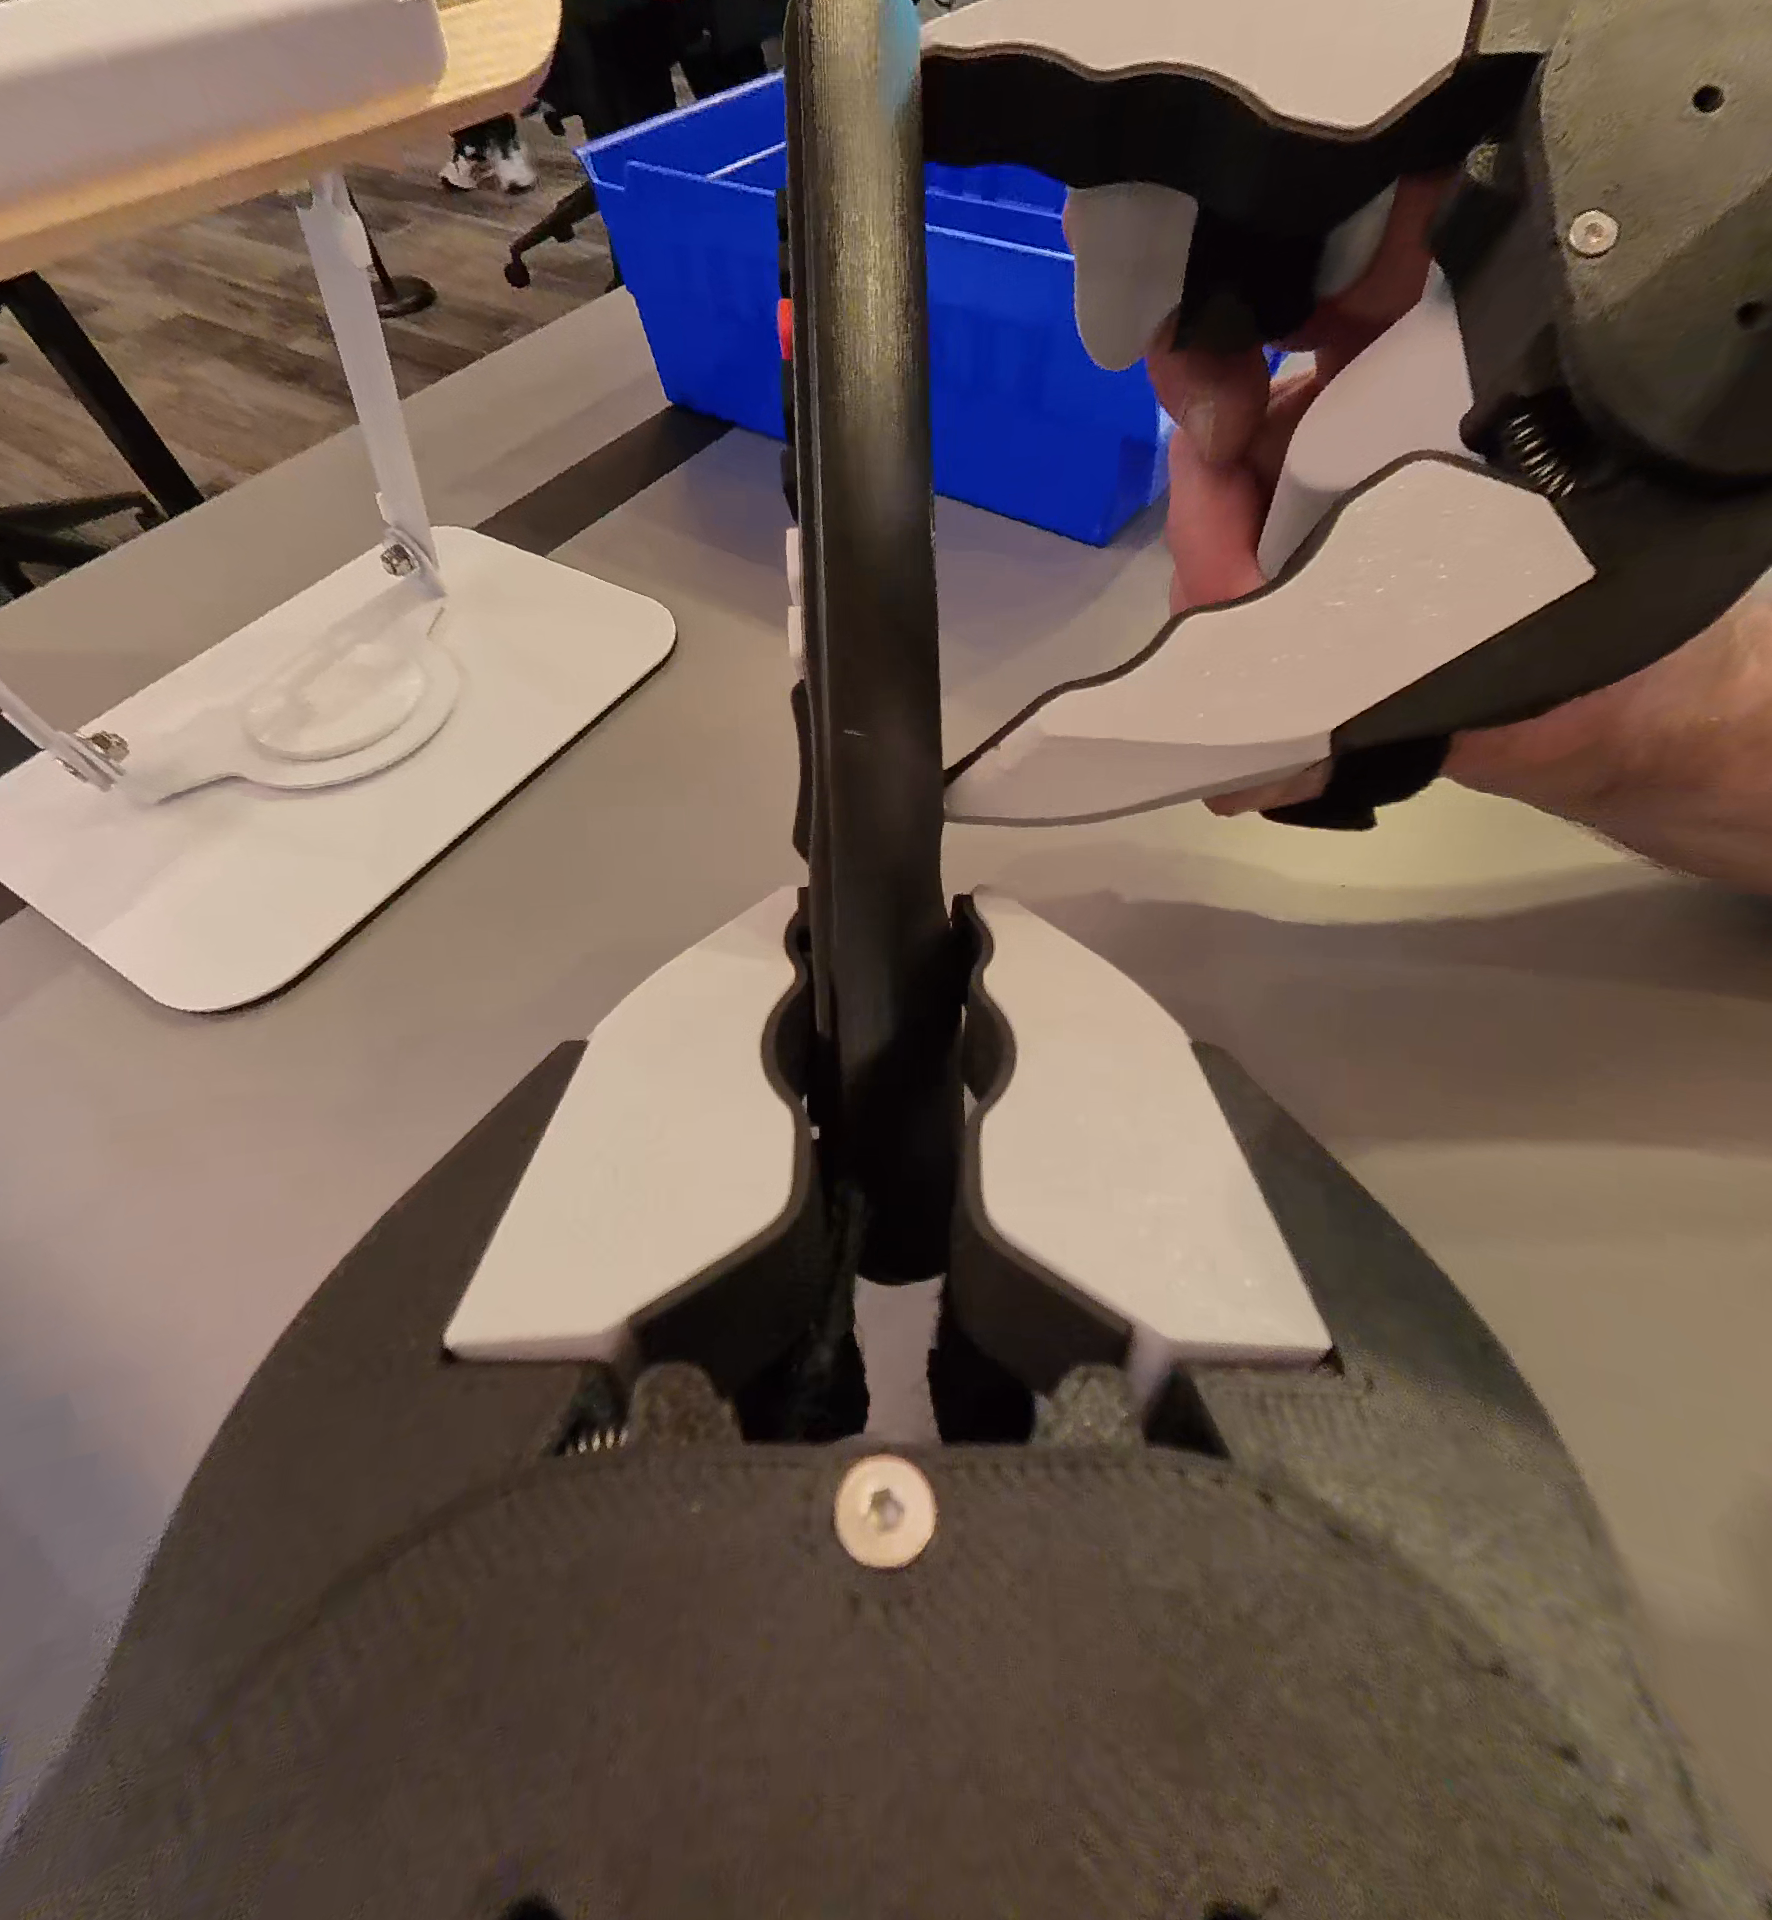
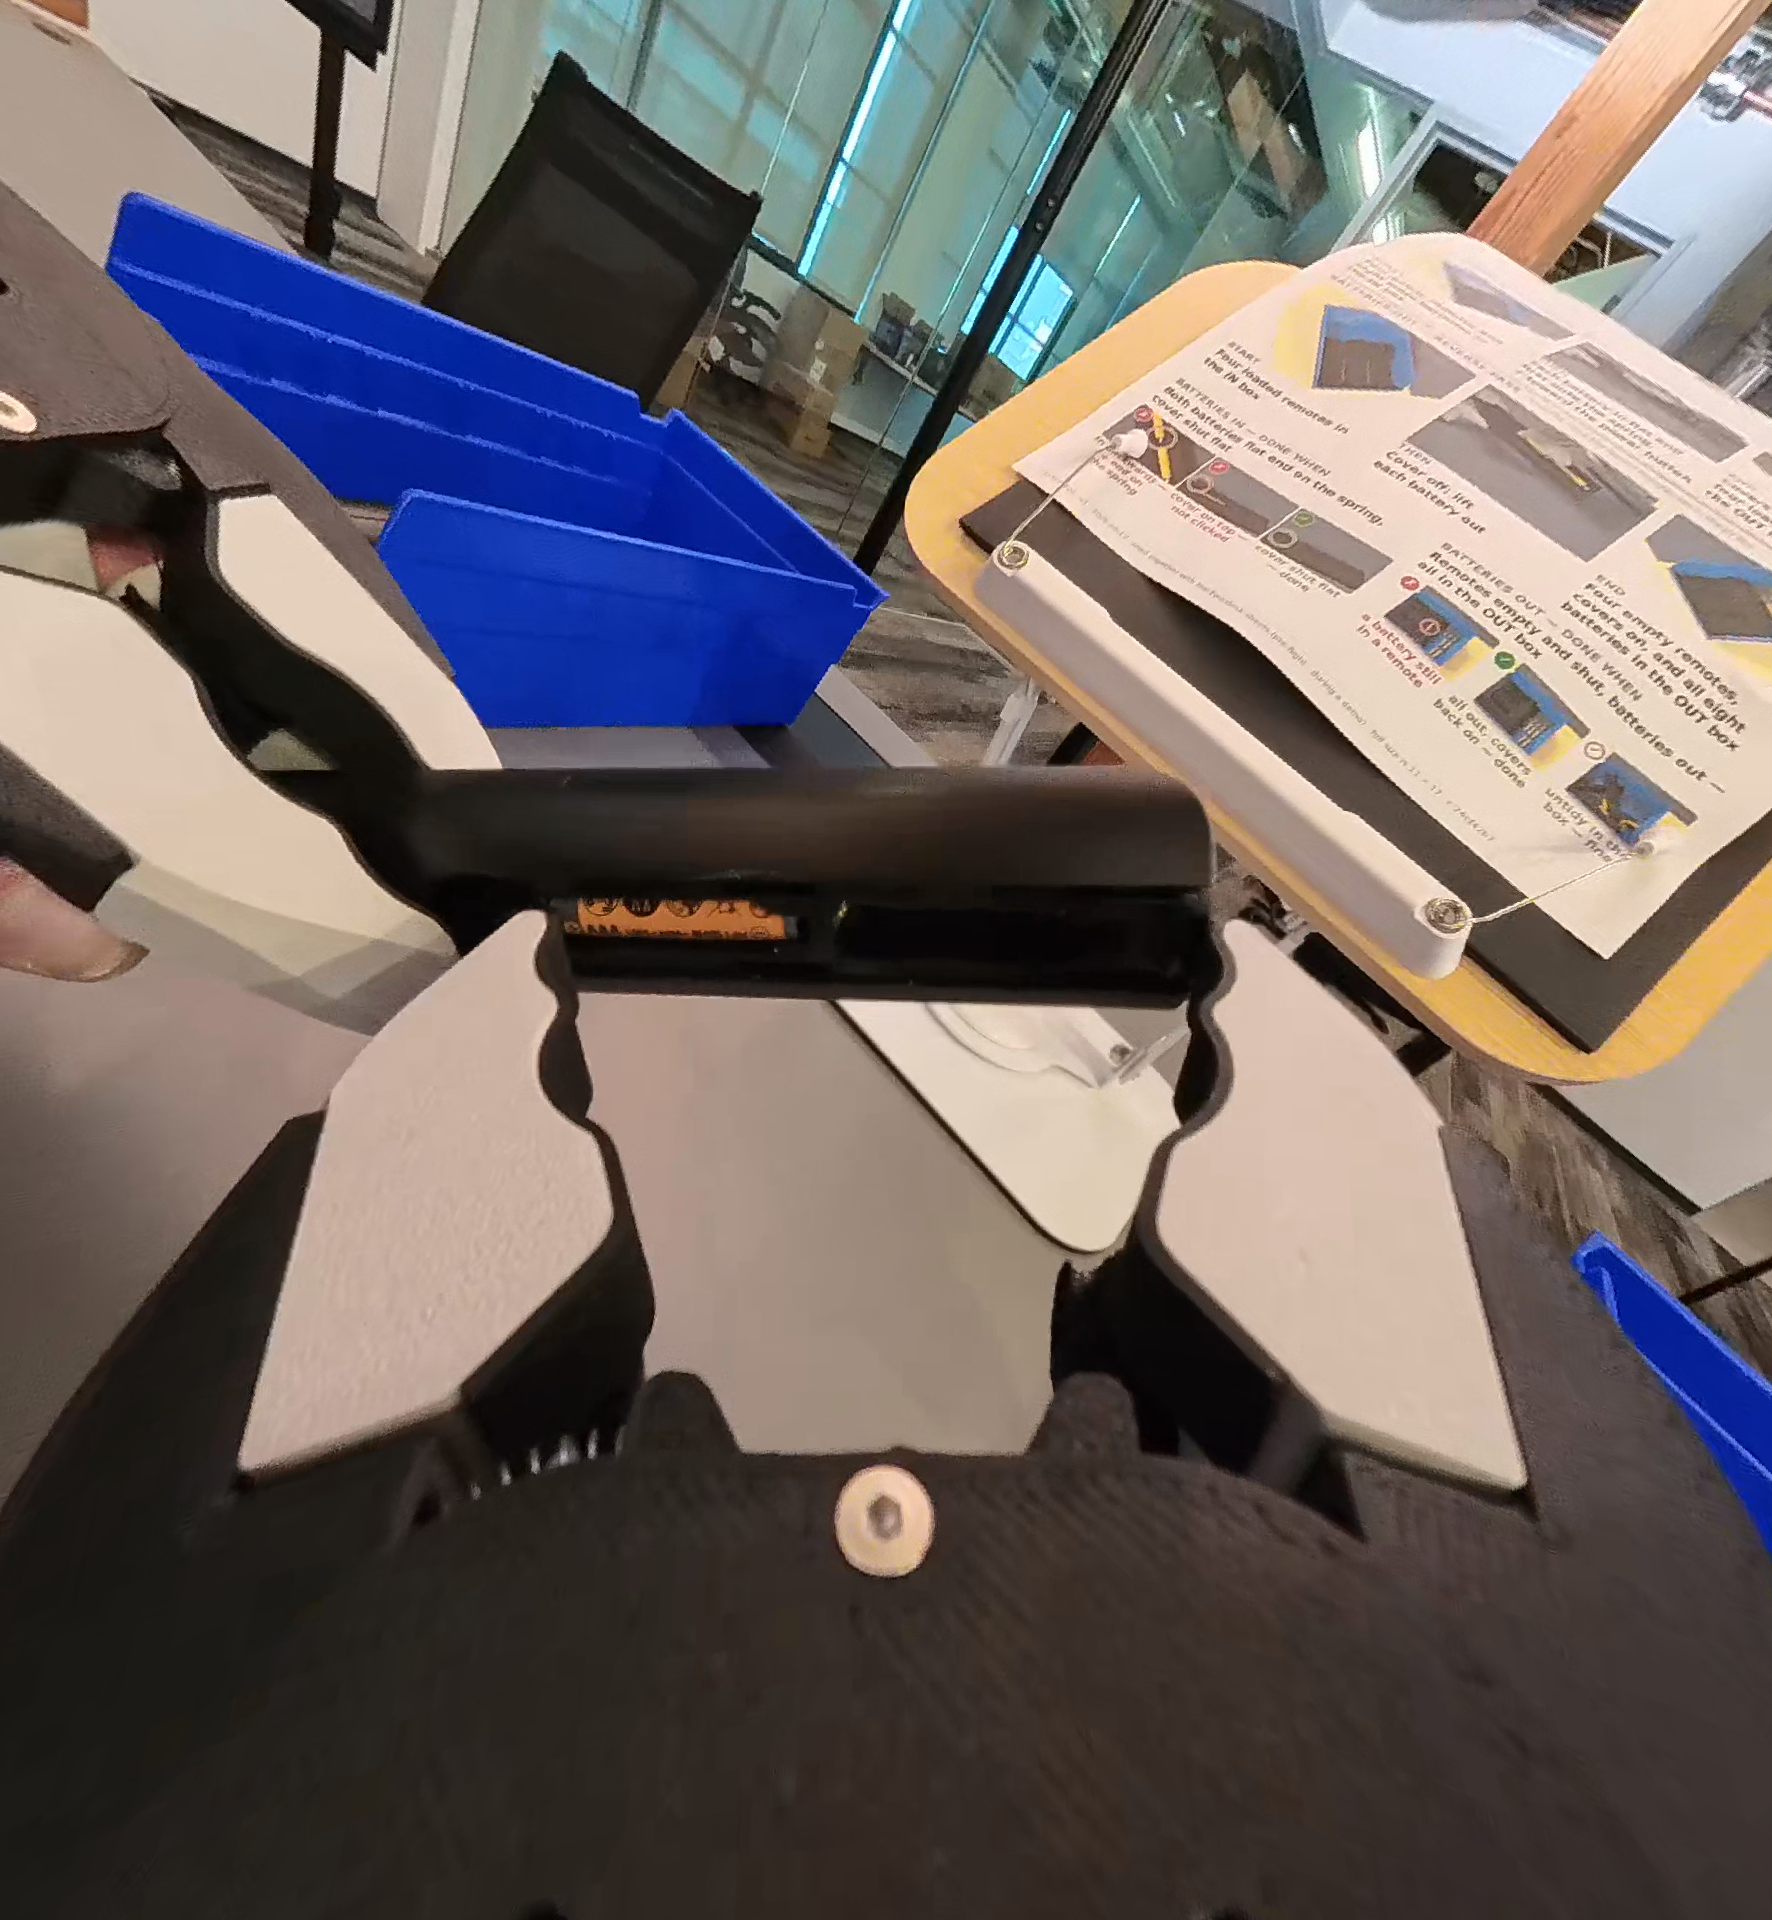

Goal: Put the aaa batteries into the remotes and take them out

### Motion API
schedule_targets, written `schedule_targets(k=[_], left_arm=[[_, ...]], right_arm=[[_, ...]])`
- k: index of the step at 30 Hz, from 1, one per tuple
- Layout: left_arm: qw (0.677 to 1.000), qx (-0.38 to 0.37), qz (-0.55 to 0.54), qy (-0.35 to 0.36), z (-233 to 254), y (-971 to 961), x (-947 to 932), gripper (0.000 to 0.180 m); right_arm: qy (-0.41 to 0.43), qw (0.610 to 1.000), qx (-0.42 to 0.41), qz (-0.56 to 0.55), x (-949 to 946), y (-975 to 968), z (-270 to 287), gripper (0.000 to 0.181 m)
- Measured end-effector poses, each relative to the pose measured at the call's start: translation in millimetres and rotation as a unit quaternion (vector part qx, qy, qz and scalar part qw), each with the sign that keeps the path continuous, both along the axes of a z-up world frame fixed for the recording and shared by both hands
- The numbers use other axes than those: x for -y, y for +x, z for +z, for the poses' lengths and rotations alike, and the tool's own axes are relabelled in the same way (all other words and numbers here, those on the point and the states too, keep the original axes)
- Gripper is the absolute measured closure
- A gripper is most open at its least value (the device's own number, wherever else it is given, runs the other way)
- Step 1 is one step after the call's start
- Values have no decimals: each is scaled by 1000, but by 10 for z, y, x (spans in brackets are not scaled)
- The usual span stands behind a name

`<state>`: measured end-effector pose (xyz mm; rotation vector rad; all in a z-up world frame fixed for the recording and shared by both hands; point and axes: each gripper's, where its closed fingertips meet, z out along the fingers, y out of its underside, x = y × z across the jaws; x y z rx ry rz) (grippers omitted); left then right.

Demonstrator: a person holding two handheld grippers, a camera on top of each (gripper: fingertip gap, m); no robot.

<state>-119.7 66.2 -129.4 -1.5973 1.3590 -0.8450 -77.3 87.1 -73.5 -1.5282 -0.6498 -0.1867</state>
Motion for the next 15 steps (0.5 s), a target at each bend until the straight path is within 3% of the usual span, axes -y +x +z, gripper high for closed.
schedule_targets(k=[15], left_arm=[[999, 20, 5, 26, 89, 28, 9, 157]], right_arm=[[10, 1000, 1, 1, 9, 3, 81, 70]])
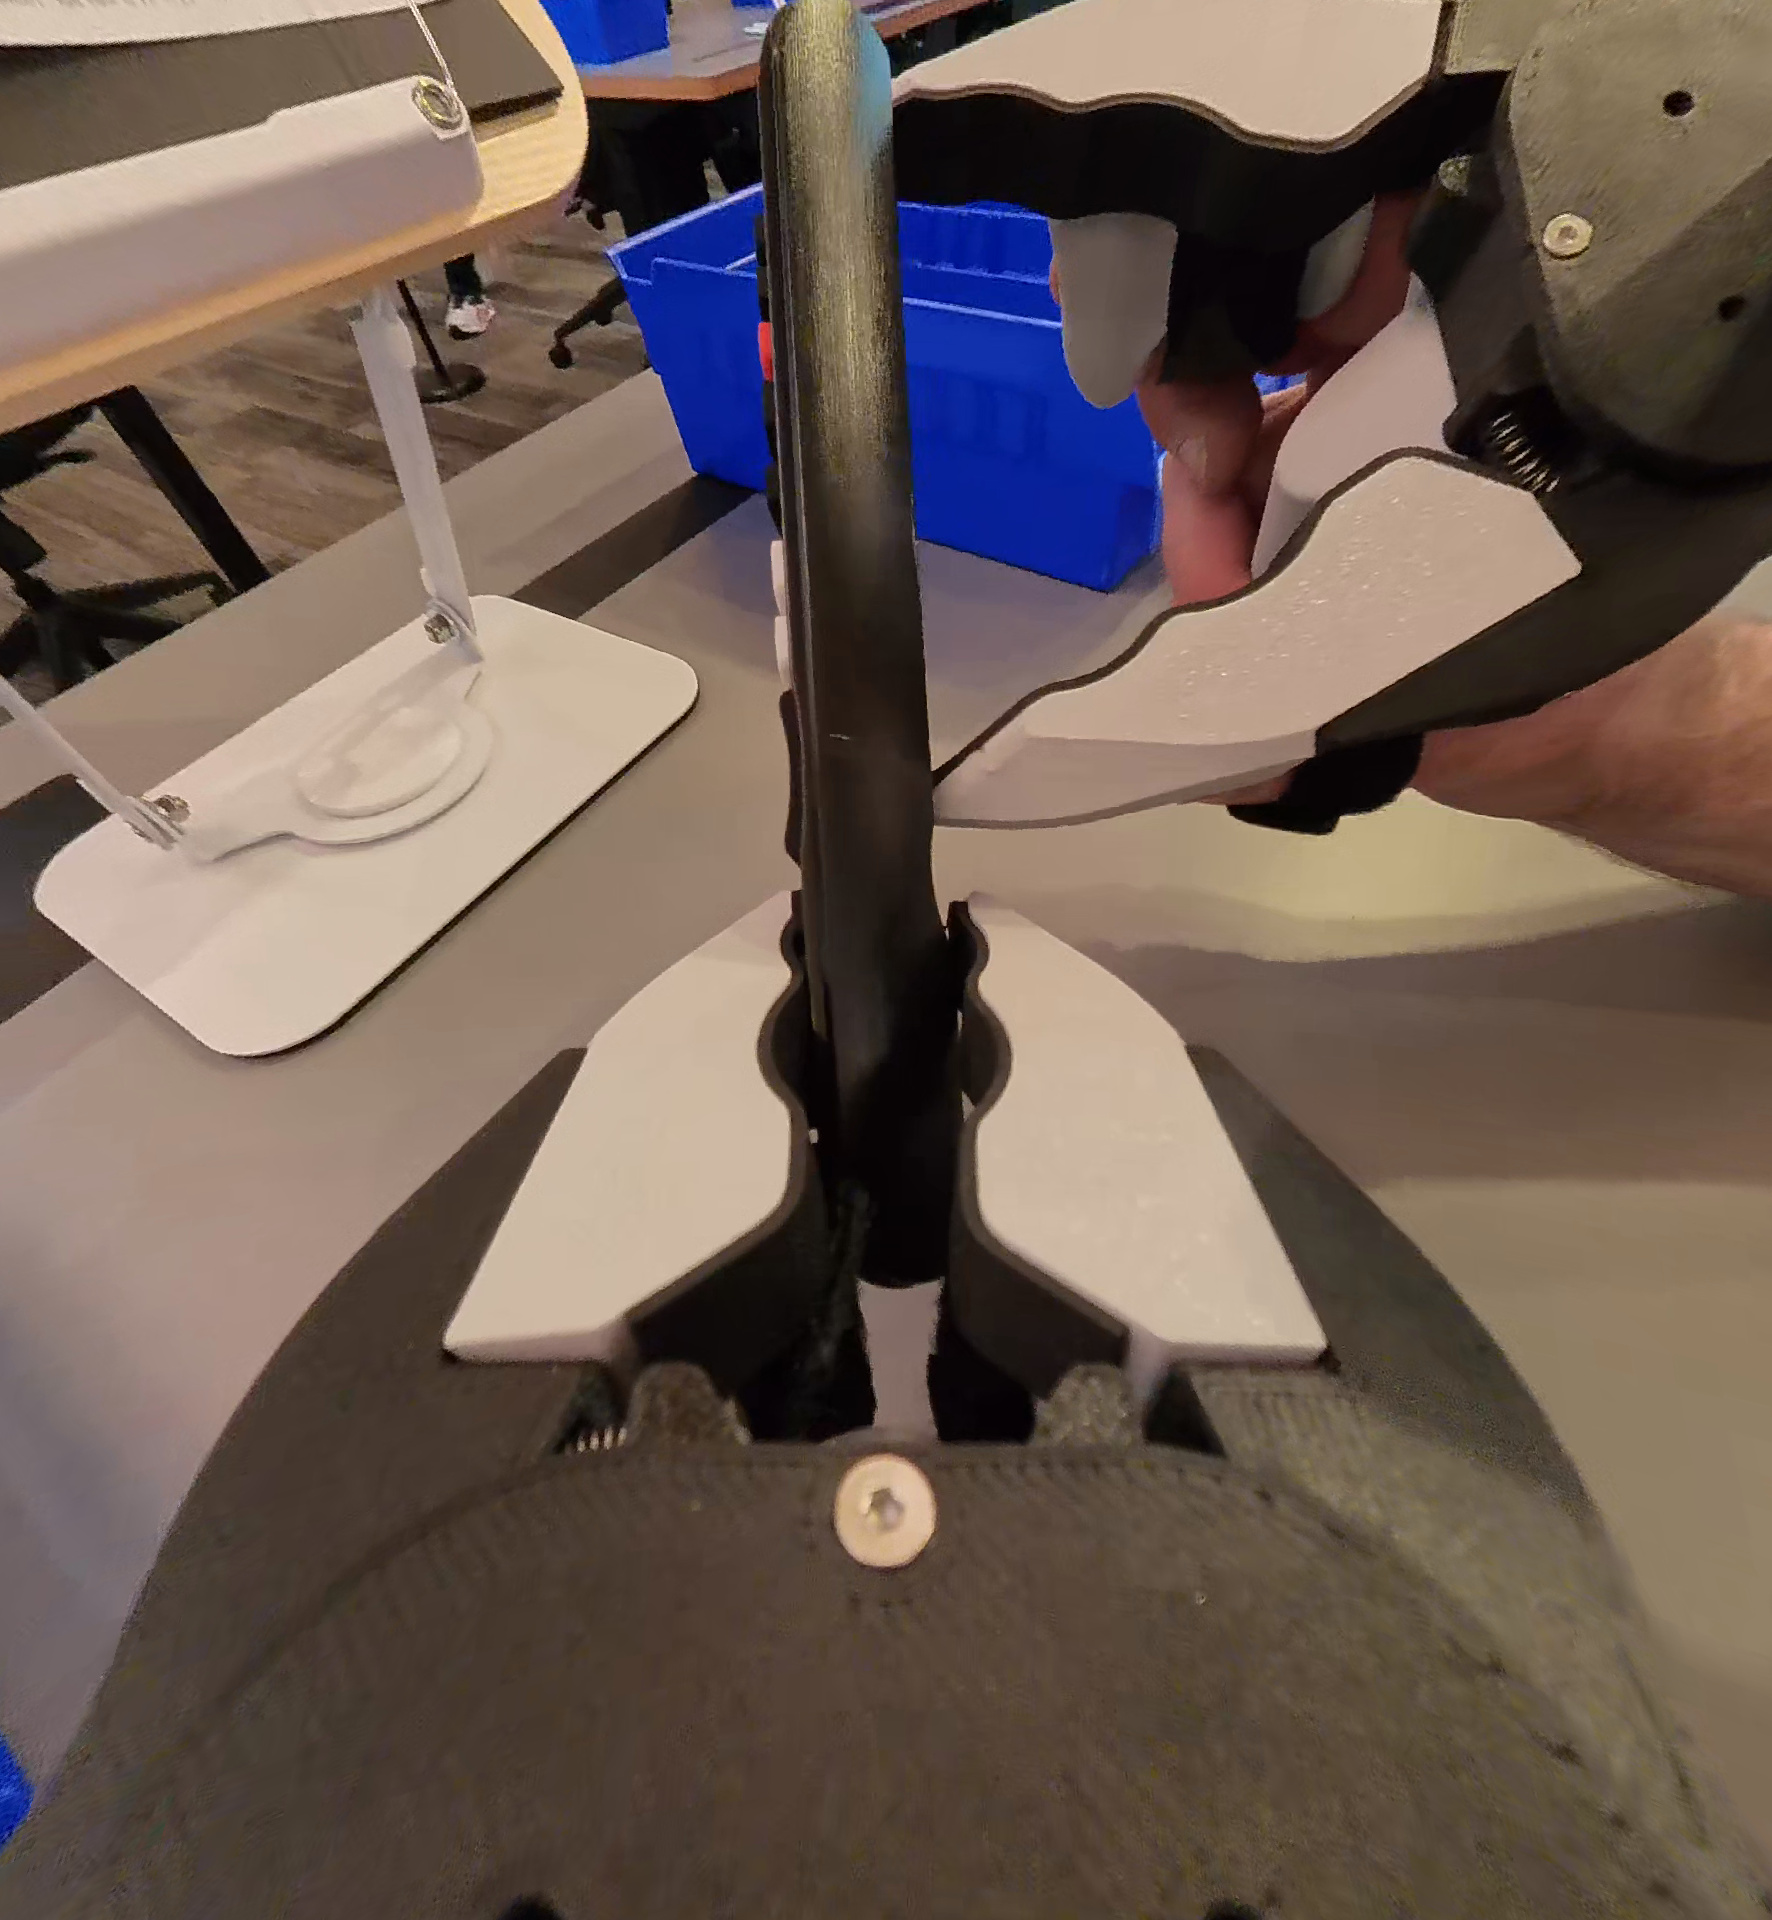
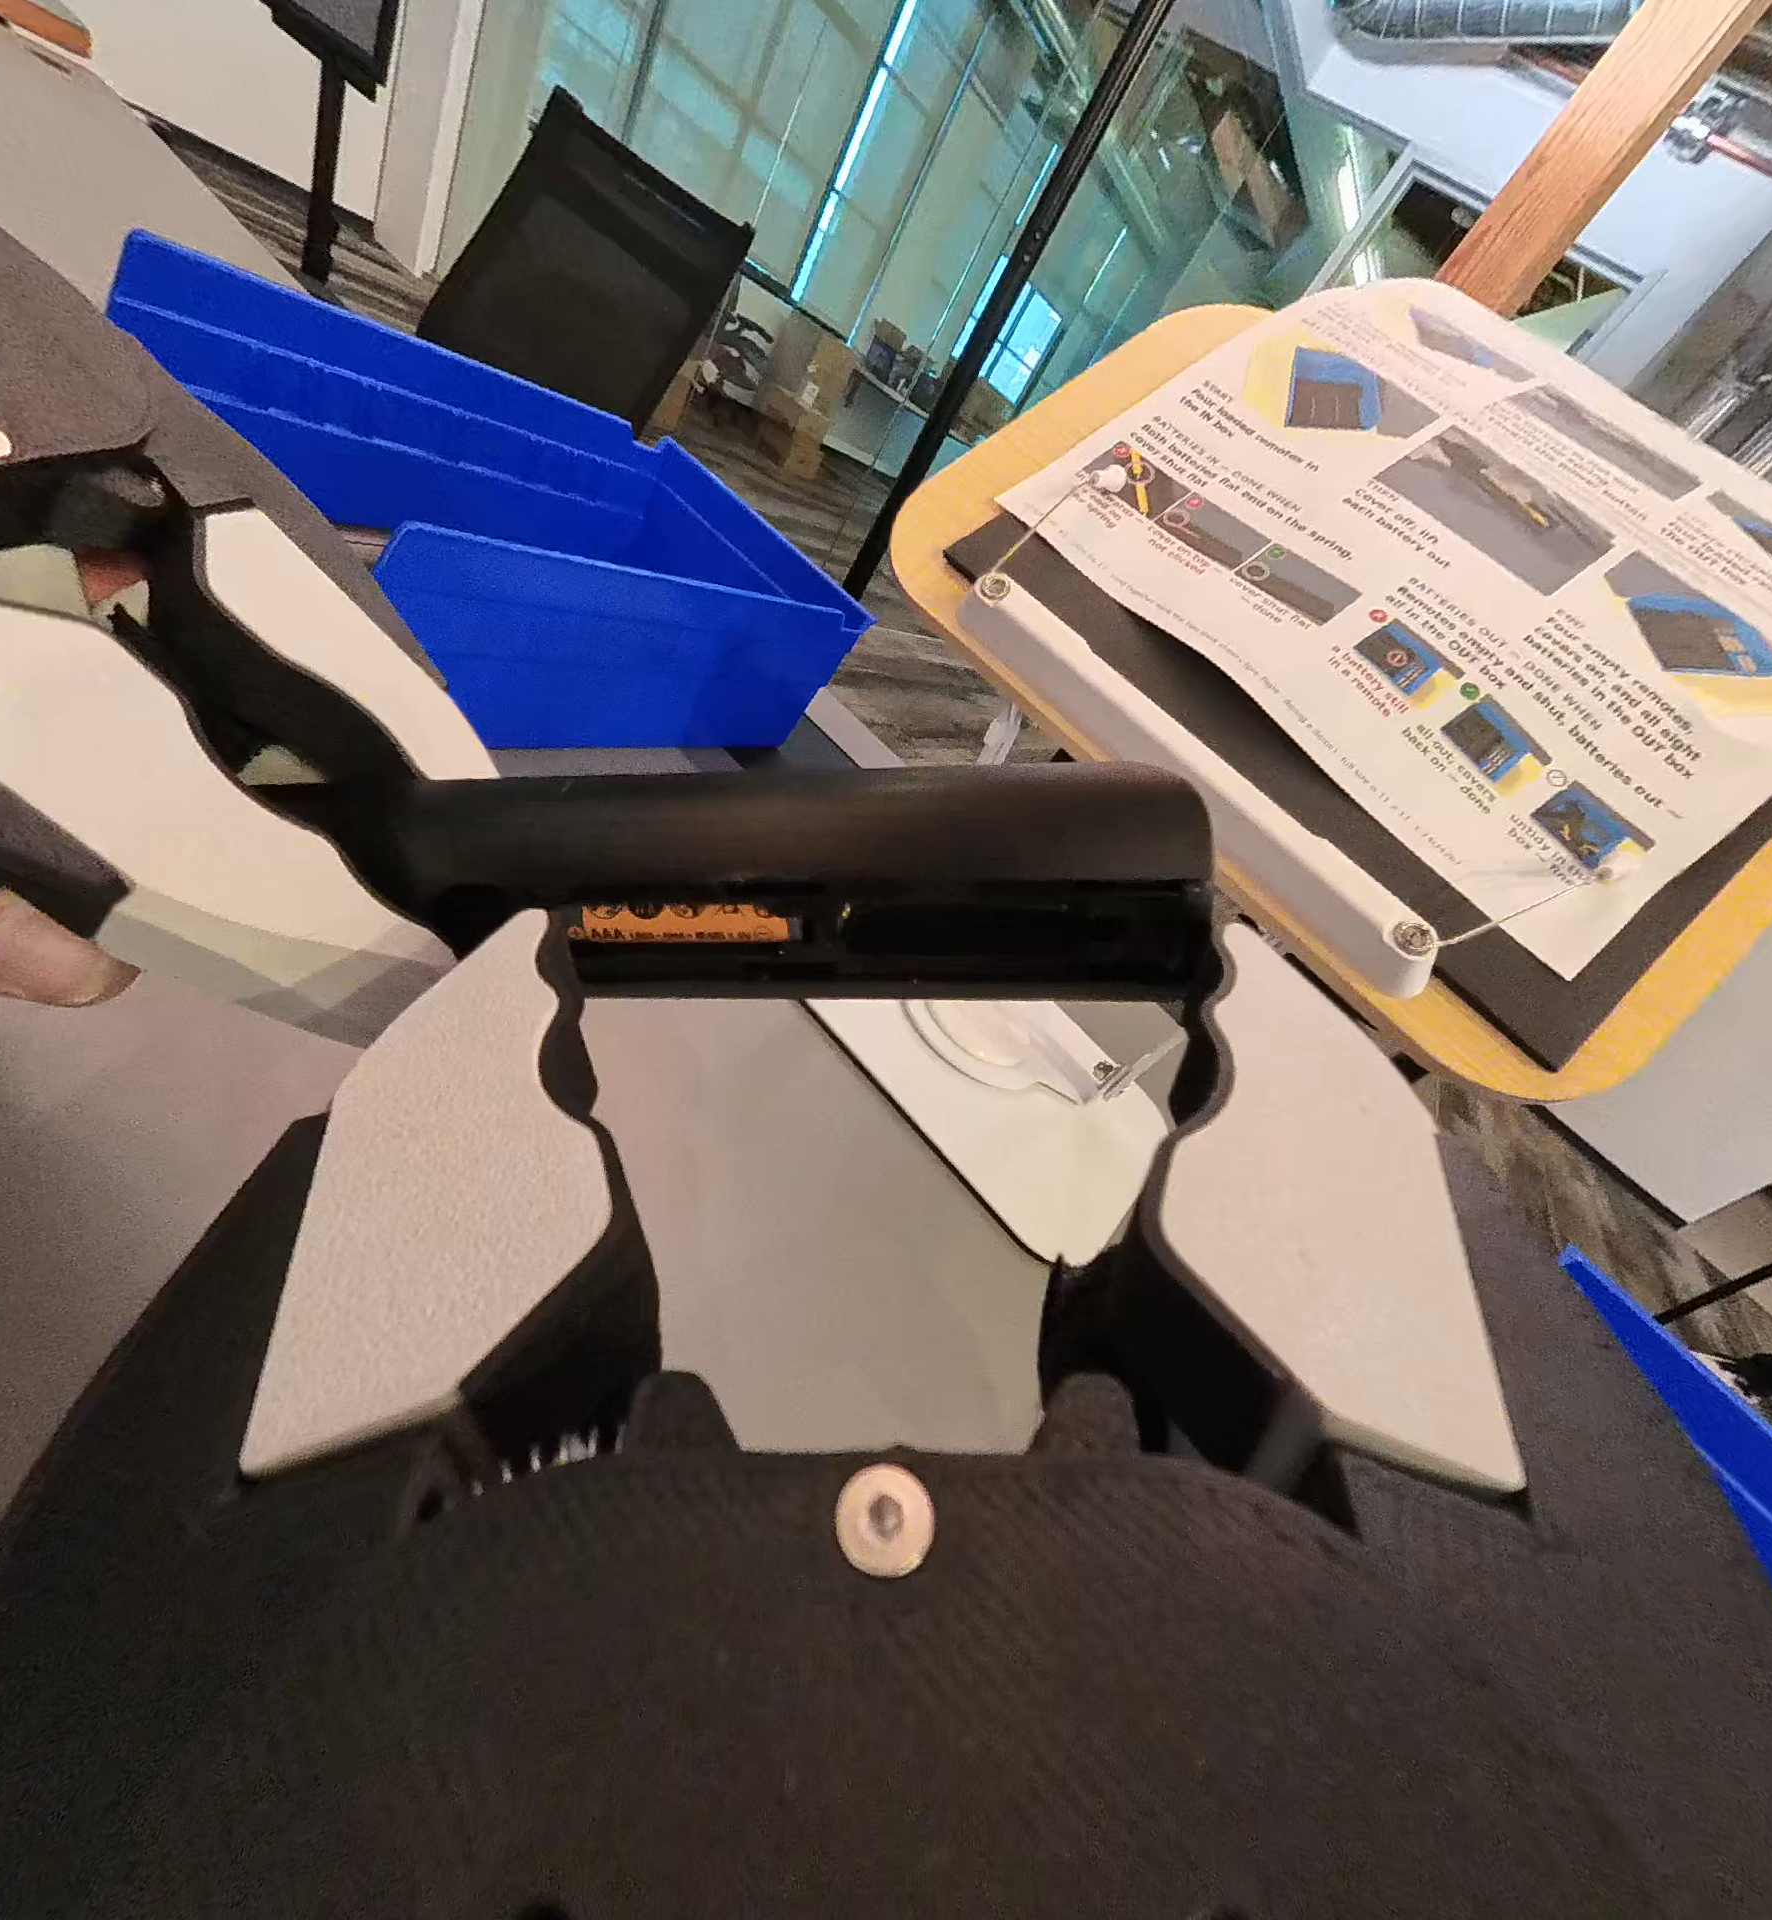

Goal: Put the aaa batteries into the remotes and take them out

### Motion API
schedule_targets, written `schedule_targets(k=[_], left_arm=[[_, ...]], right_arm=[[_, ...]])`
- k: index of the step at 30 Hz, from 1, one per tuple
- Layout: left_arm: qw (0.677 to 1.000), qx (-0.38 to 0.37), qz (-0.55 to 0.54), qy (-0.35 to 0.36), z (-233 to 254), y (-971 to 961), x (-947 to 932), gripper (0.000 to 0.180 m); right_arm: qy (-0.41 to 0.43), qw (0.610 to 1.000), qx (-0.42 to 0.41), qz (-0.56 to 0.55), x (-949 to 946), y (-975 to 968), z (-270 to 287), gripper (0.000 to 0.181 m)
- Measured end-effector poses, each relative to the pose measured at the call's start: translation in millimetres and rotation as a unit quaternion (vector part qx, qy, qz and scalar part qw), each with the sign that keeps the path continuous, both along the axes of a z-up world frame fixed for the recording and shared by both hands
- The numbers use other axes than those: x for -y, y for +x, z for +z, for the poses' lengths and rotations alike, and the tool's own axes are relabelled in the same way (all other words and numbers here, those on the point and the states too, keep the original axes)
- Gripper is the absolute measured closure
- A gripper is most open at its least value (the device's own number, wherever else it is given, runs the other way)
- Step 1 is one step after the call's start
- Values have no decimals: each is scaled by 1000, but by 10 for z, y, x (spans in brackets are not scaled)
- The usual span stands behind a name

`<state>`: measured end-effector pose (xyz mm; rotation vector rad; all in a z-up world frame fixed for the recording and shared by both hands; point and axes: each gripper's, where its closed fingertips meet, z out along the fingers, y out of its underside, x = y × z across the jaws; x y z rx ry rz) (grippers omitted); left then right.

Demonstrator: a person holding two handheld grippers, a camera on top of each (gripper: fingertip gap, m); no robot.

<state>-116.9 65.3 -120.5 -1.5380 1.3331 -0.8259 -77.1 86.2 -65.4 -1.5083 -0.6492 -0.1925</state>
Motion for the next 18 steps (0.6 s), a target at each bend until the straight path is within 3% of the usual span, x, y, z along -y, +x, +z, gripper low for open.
schedule_targets(k=[15, 17, 18], left_arm=[[999, -6, 8, 32, 30, -1, -47, 157], [999, -23, 4, 47, -27, -47, -85, 157], [999, -16, 4, 36, -11, -31, -74, 158]], right_arm=[[11, 1000, 12, -6, -18, 15, 52, 73], [7, 1000, 20, -1, 16, 137, 77, 113], [5, 1000, 1, 4, 17, 148, 87, 113]])
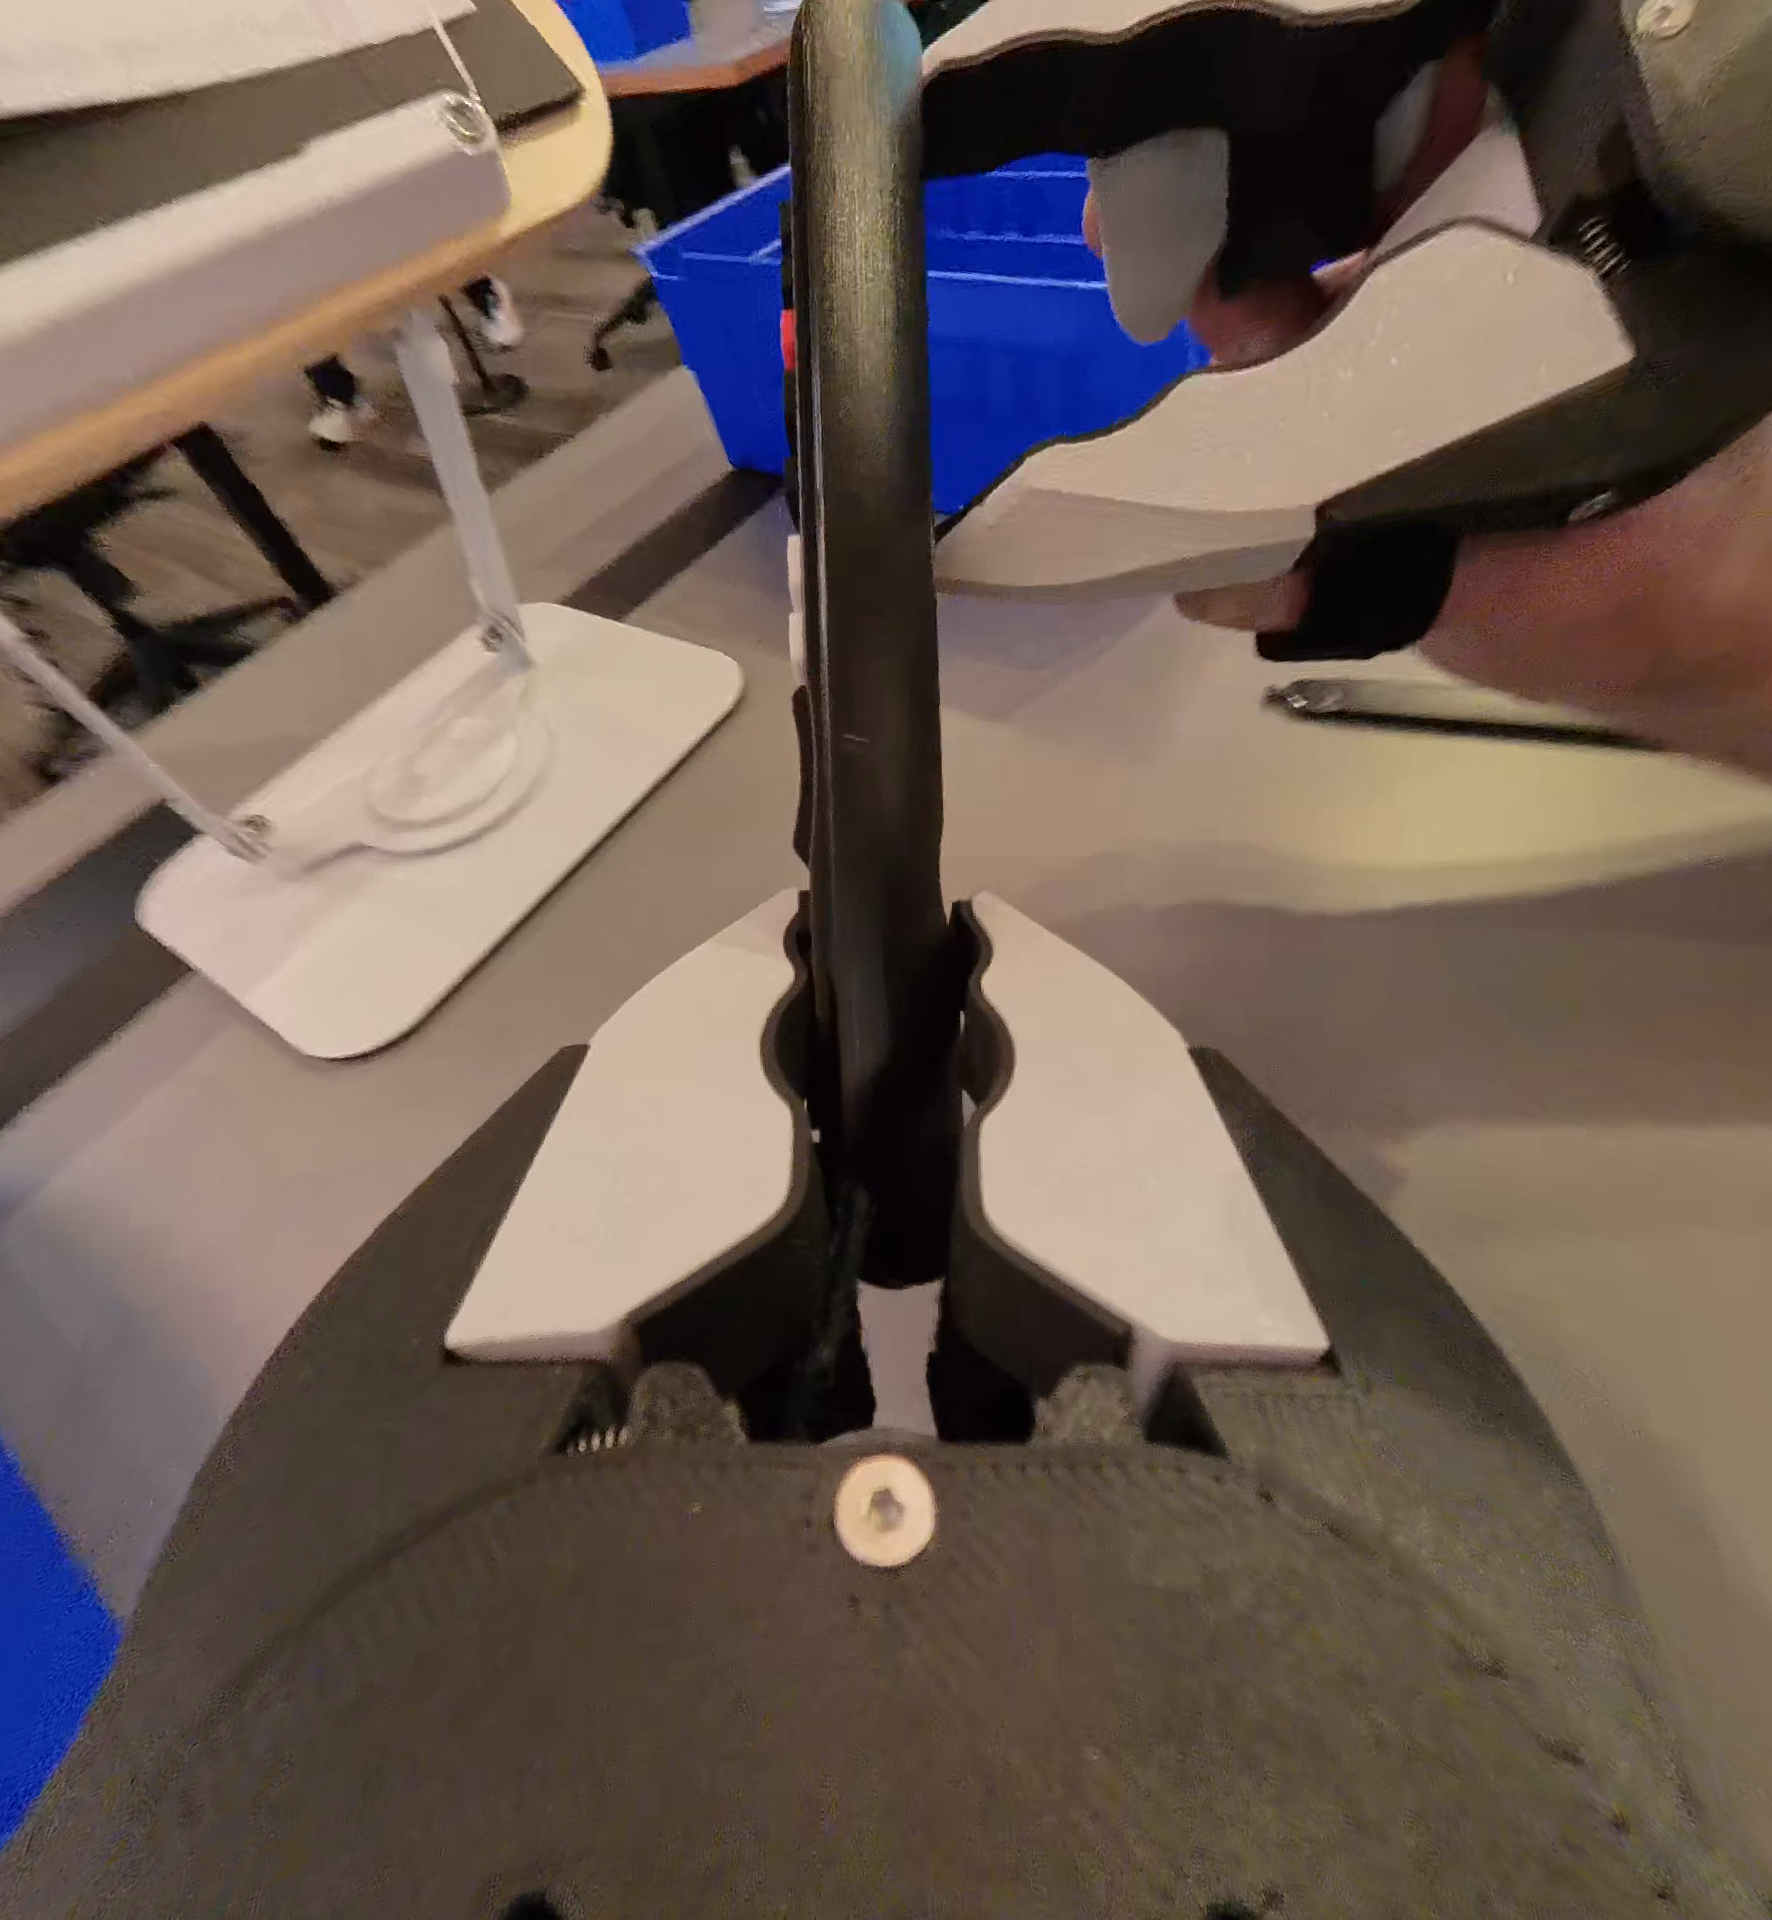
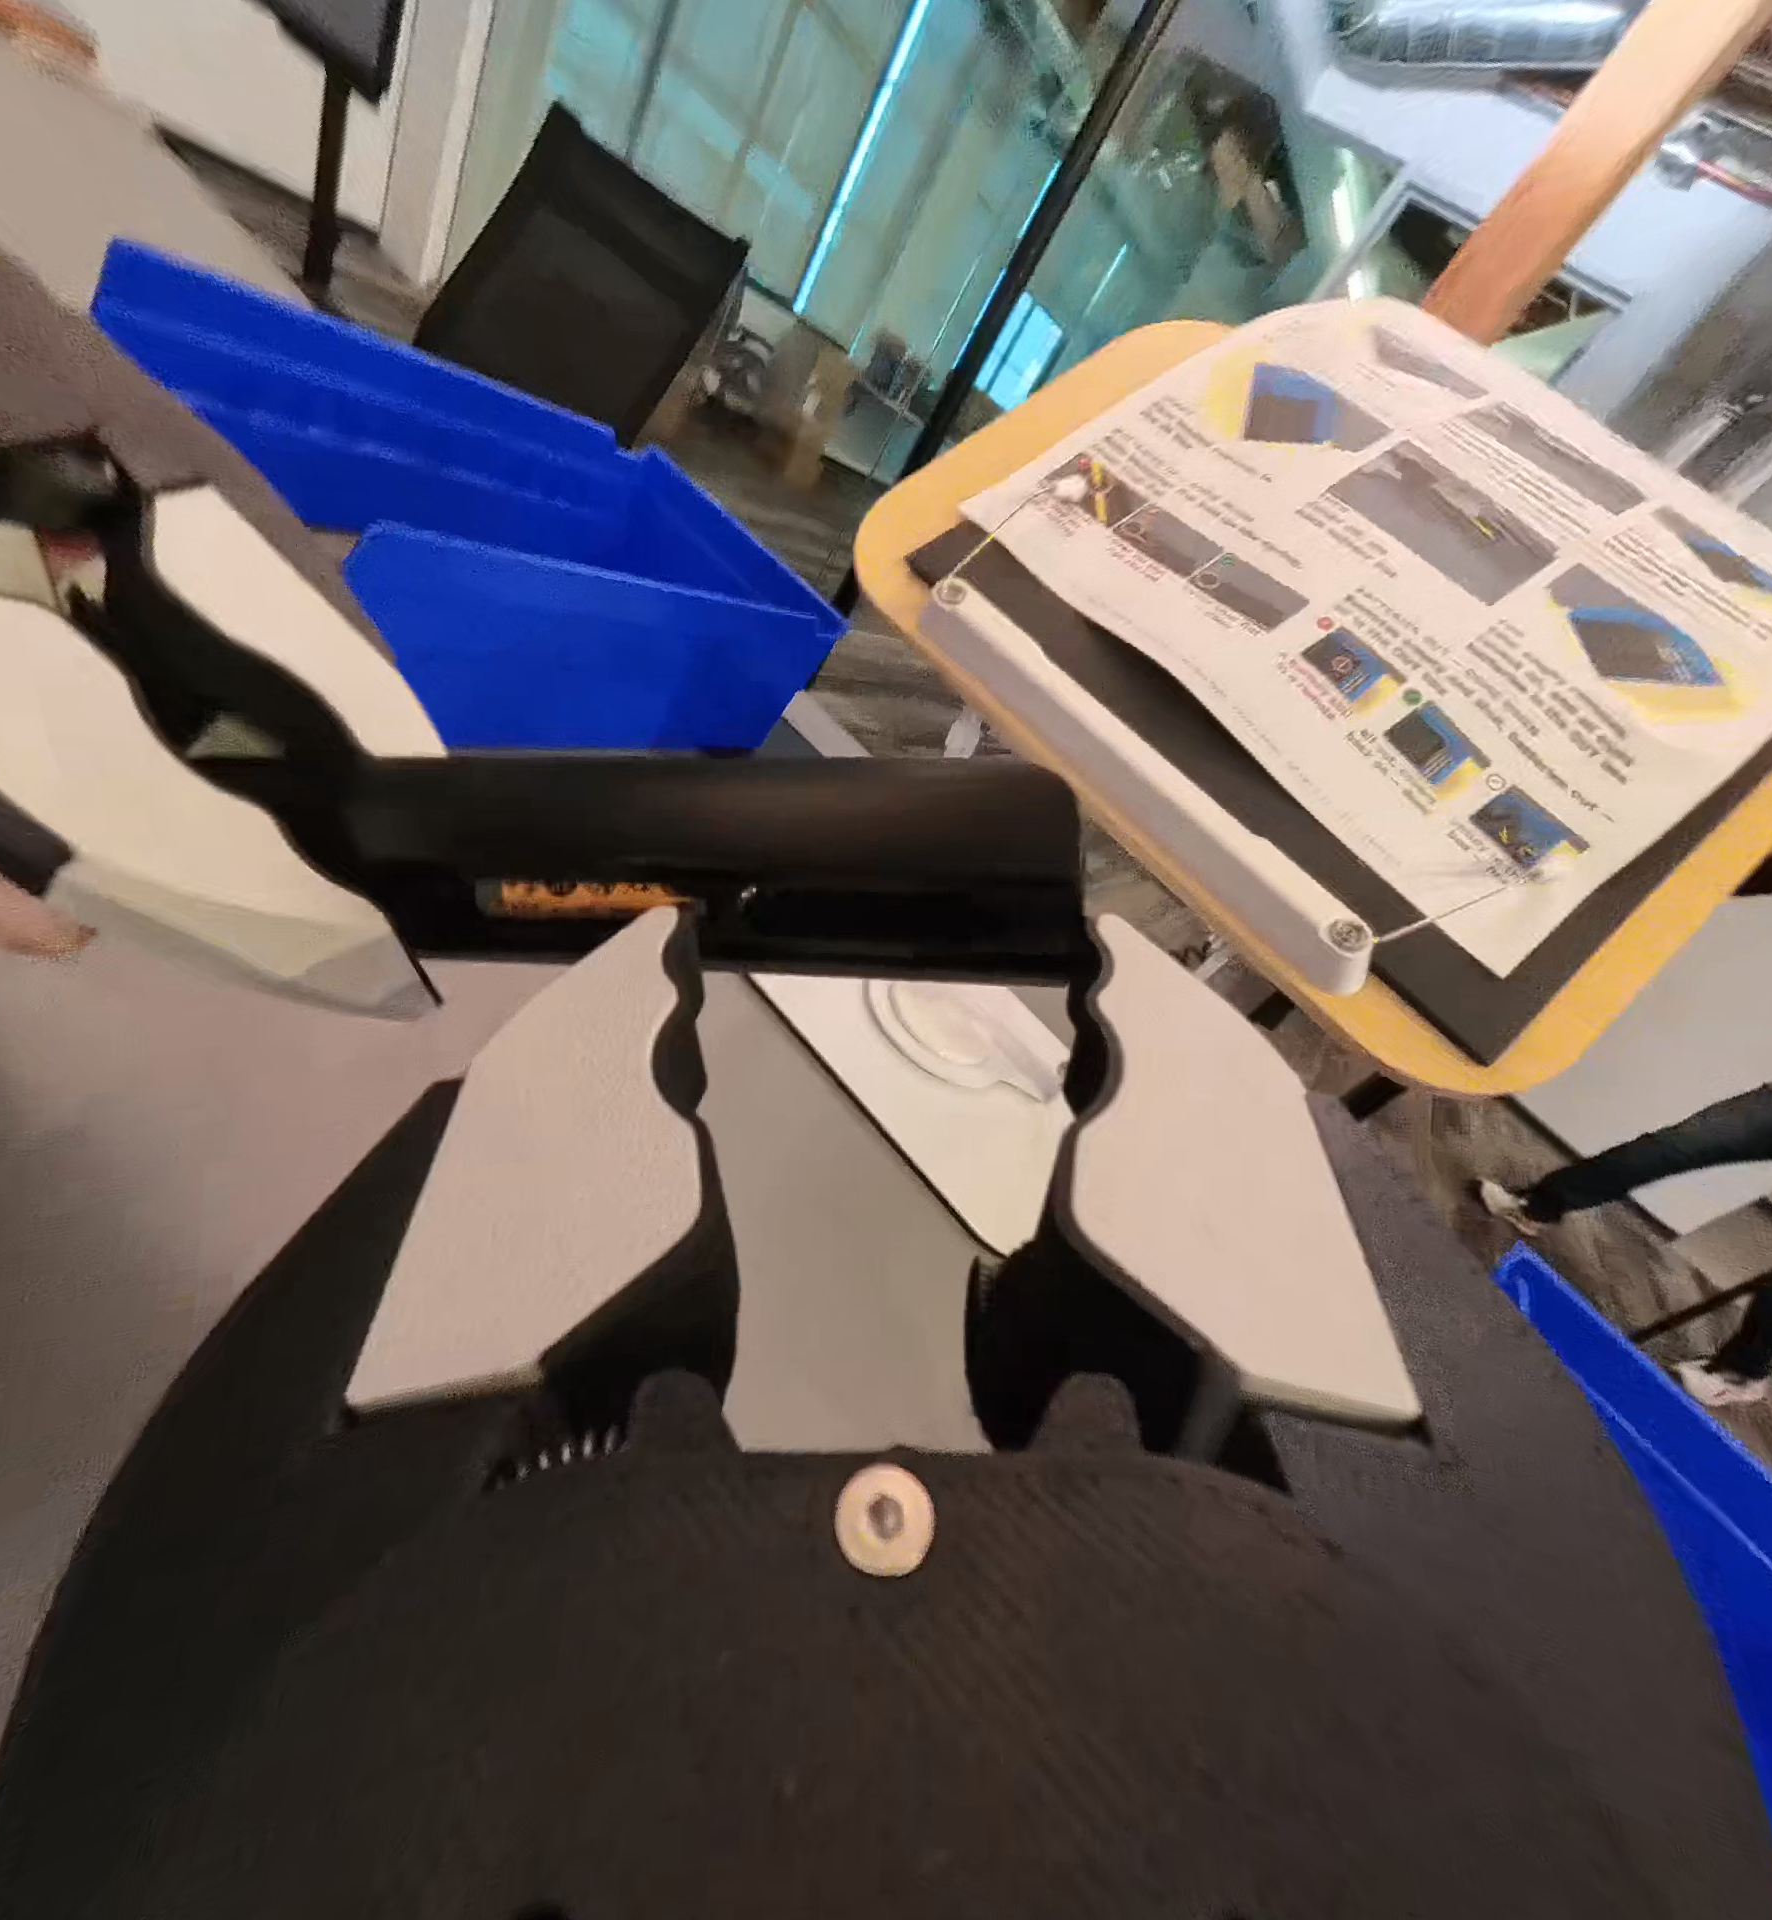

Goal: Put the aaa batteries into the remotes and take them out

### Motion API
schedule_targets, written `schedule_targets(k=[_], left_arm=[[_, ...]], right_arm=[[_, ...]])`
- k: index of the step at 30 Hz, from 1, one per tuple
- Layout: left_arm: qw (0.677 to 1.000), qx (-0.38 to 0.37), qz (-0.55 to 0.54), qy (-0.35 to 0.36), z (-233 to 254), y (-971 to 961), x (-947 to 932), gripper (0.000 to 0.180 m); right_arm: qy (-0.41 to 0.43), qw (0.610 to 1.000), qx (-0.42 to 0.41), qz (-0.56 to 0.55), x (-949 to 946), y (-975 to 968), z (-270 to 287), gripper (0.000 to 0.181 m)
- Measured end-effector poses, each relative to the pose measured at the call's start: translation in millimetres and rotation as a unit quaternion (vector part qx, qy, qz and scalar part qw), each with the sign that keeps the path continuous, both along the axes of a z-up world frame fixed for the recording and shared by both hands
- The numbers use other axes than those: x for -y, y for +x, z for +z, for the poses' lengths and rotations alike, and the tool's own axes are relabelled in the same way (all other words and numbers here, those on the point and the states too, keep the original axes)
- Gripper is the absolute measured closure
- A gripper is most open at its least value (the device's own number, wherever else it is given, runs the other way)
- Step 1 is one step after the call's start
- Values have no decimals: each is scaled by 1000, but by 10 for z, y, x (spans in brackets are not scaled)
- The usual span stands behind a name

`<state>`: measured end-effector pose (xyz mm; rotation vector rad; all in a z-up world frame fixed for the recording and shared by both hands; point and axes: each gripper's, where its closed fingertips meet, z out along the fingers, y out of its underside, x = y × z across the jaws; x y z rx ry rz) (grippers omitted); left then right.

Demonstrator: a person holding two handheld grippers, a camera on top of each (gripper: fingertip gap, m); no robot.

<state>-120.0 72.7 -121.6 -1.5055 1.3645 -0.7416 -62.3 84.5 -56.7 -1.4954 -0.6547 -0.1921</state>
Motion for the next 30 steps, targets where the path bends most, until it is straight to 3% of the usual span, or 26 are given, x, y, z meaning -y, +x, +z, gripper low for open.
schedule_targets(k=[4, 6, 8, 14, 25, 30], left_arm=[[1000, -12, 4, -10, -46, 22, -27, 156], [1000, -1, 4, -23, -21, 45, 16, 156], [999, -2, 2, -40, -55, 53, 16, 156], [998, 4, 2, -68, -86, 59, 29, 156], [1000, 2, 13, -26, -75, 62, -11, 156], [996, 23, -7, -89, -108, 67, 3, 156]], right_arm=[[4, 1000, 12, -5, -42, 5, -22, 110], [0, 1000, 24, 8, -38, -93, -57, 82], [-6, 999, 36, 2, -61, -135, -97, 72], [3, 999, 37, -5, -66, -152, -116, 72], [-3, 999, 35, -22, -61, -93, -99, 83], [3, 999, 32, 1, -29, -106, -71, 83]])
